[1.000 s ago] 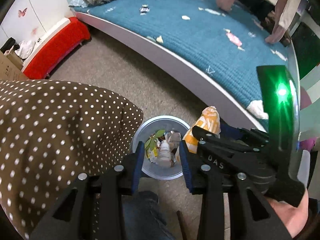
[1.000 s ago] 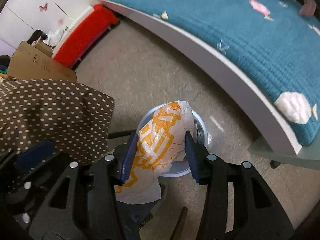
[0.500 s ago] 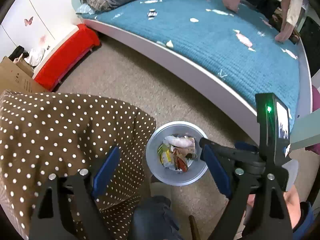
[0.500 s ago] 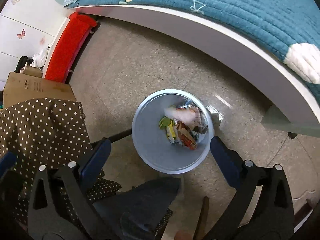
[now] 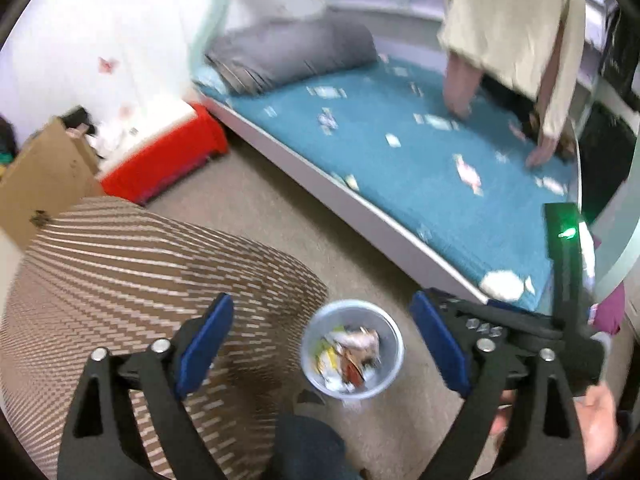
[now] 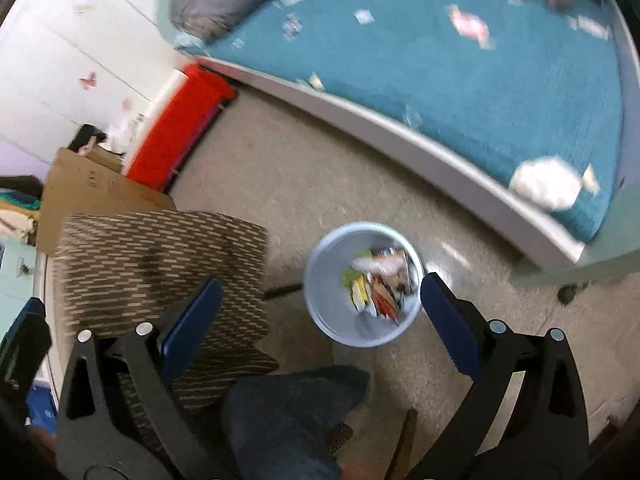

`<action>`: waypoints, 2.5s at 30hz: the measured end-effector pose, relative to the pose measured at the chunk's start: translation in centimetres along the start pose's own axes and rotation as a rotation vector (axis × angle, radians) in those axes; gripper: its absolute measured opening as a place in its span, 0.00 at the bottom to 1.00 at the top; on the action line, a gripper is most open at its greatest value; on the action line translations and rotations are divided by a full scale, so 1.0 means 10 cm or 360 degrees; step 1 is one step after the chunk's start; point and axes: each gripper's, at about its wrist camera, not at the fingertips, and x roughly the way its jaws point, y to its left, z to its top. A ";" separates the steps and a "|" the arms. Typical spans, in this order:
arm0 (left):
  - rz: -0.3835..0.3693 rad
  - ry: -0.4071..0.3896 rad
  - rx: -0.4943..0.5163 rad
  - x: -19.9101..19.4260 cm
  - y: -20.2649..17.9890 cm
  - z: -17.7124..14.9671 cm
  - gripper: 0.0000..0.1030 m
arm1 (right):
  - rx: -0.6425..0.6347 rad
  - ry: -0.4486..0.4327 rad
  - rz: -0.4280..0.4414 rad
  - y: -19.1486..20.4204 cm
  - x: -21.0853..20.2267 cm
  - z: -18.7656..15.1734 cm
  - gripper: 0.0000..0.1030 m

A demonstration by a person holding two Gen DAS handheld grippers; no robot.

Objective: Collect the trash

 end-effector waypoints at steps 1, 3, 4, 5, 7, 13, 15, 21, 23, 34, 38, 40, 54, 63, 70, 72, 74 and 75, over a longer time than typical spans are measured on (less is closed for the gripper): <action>0.0023 -0.0074 -0.0034 -0.22 0.10 -0.01 0.91 | -0.0039 -0.0043 0.0016 0.12 -0.16 0.02 0.94; 0.0041 -0.0157 -0.0073 -0.55 0.26 -0.04 0.91 | -0.0134 -0.0138 0.0030 0.40 -0.52 0.02 0.94; 0.0069 -0.0189 -0.0086 -0.68 0.32 -0.05 0.91 | -0.0181 -0.0184 0.0039 0.55 -0.70 0.00 0.94; 0.0129 -0.0248 -0.0110 -0.89 0.44 -0.08 0.91 | -0.0233 -0.0235 0.0056 0.71 -0.89 -0.03 0.94; 0.0181 -0.0329 -0.0164 -1.17 0.58 -0.12 0.91 | -0.0344 -0.0321 0.0083 1.02 -1.20 -0.12 0.94; 0.0512 -0.0570 -0.0375 -2.13 1.12 -0.32 0.91 | -0.0693 -0.0611 0.0158 1.88 -2.07 -0.55 0.94; 0.0567 -0.0637 -0.0429 -2.39 1.23 -0.40 0.91 | -0.0787 -0.0692 0.0165 2.09 -2.29 -0.70 0.94; 0.0721 -0.0789 -0.0503 -3.01 1.39 -0.63 0.95 | -0.0950 -0.0889 0.0161 2.52 -2.78 -1.11 0.94; 0.0714 -0.0813 -0.0518 -3.16 1.39 -0.70 0.95 | -0.0967 -0.0933 0.0155 2.57 -2.87 -1.18 0.94; 0.0746 -0.0879 -0.0586 -3.49 1.40 -0.89 0.95 | -0.0996 -0.1056 0.0120 2.65 -3.07 -1.36 0.94; 0.0737 -0.0884 -0.0590 -3.52 1.43 -0.91 0.95 | -0.0994 -0.1065 0.0121 2.66 -3.09 -1.38 0.94; 0.0728 -0.0884 -0.0593 -3.51 1.44 -0.91 0.95 | -0.0993 -0.1068 0.0122 2.66 -3.09 -1.38 0.94; 0.0718 -0.0907 -0.0602 -3.53 1.47 -0.90 0.95 | -0.0995 -0.1087 0.0131 2.71 -3.12 -1.41 0.94; 0.0715 -0.0926 -0.0603 -3.55 1.50 -0.92 0.95 | -0.1000 -0.1095 0.0138 2.75 -3.14 -1.42 0.94; 0.0707 -0.0927 -0.0609 -3.55 1.52 -0.93 0.95 | -0.1001 -0.1100 0.0137 2.76 -3.14 -1.44 0.94; 0.0703 -0.0928 -0.0612 -3.55 1.52 -0.93 0.95 | -0.1000 -0.1102 0.0138 2.78 -3.13 -1.44 0.94; 0.0704 -0.0927 -0.0611 -3.55 1.52 -0.94 0.95 | -0.1002 -0.1098 0.0141 2.78 -3.13 -1.44 0.94; 0.0705 -0.0928 -0.0612 -3.55 1.52 -0.94 0.95 | -0.1003 -0.1097 0.0142 2.80 -3.12 -1.46 0.94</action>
